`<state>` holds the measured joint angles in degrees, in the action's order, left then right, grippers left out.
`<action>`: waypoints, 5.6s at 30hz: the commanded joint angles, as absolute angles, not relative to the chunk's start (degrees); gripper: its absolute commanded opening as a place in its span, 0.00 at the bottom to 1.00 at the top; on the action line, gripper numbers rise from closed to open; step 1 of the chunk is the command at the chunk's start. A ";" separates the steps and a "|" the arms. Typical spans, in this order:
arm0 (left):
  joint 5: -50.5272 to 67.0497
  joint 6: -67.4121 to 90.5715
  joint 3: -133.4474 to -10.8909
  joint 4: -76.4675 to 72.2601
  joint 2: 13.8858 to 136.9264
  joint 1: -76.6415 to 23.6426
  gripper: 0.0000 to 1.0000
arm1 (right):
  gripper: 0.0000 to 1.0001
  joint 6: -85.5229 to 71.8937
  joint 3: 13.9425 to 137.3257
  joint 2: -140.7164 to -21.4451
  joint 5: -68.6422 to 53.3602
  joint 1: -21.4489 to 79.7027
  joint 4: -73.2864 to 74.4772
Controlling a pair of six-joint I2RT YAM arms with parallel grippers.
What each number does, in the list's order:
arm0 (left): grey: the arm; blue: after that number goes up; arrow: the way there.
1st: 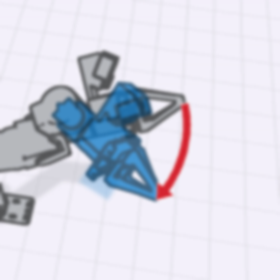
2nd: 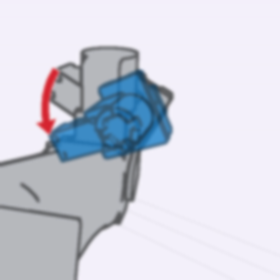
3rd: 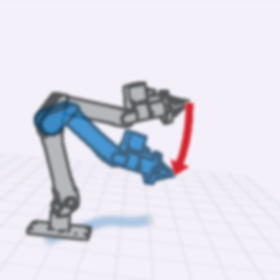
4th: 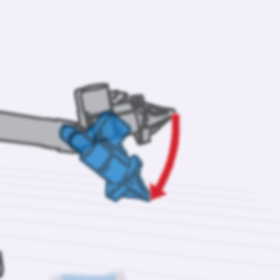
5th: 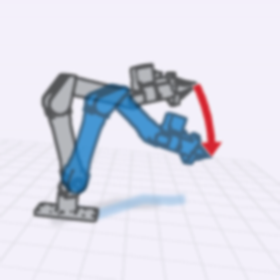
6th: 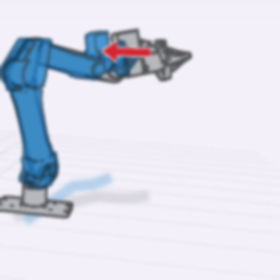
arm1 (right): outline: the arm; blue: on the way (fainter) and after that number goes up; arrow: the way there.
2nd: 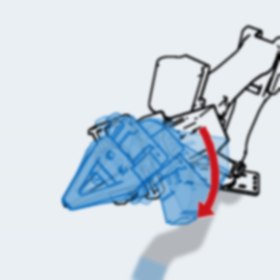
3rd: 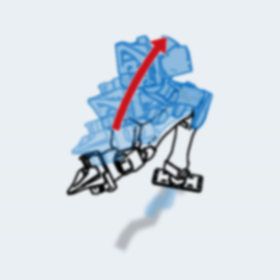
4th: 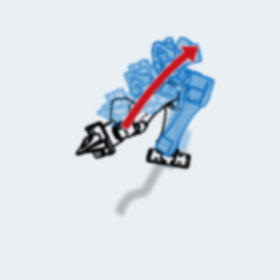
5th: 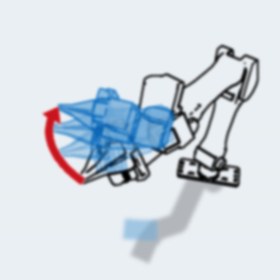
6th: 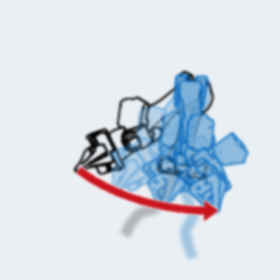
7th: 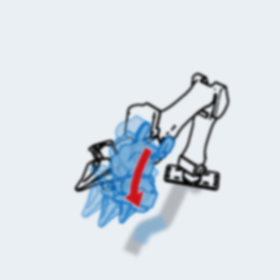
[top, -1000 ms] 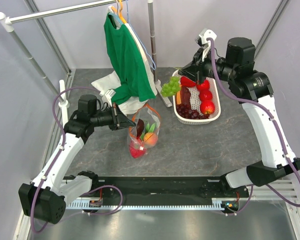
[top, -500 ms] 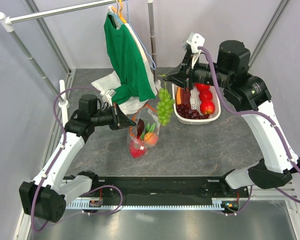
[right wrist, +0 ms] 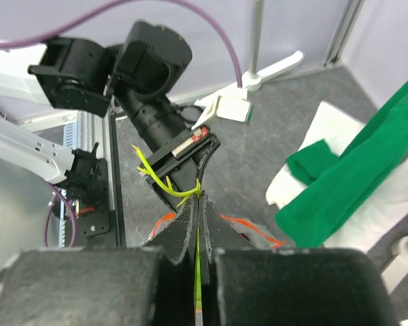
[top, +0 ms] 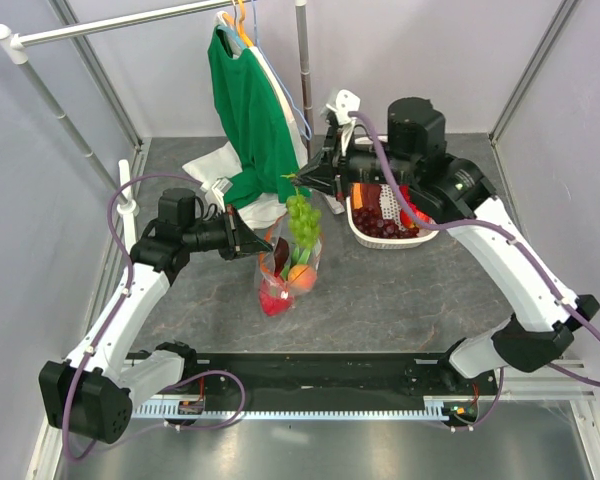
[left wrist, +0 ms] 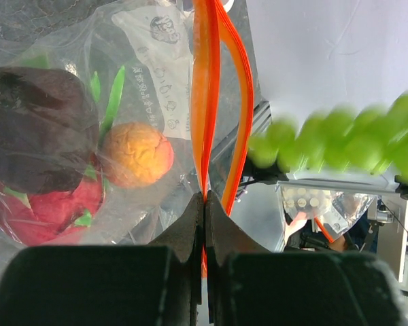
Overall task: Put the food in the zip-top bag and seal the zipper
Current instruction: Place the fake fruit in the zipper food storage bag, then zip the zipper food storage bag at the center of the board.
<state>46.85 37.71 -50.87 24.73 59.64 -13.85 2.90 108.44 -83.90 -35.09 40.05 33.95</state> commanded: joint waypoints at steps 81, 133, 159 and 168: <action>58.10 39.46 -50.27 22.85 59.59 -10.11 0.02 | 0.67 3.52 90.71 -84.99 -23.43 36.13 39.99; 59.69 -71.97 -71.80 70.22 51.14 -15.11 0.85 | 0.00 1.32 98.61 -98.61 -37.18 40.43 29.53; 31.82 -85.78 -70.05 72.95 61.35 -38.85 0.56 | 0.00 1.05 102.66 -101.95 -37.62 42.54 30.32; 28.83 -85.70 -68.73 73.48 62.13 -43.33 0.35 | 0.00 0.79 103.80 -102.92 -37.09 42.63 30.50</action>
<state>30.72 -84.16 -68.88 73.73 61.41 -41.93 0.82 100.27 -102.35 -35.79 42.39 32.14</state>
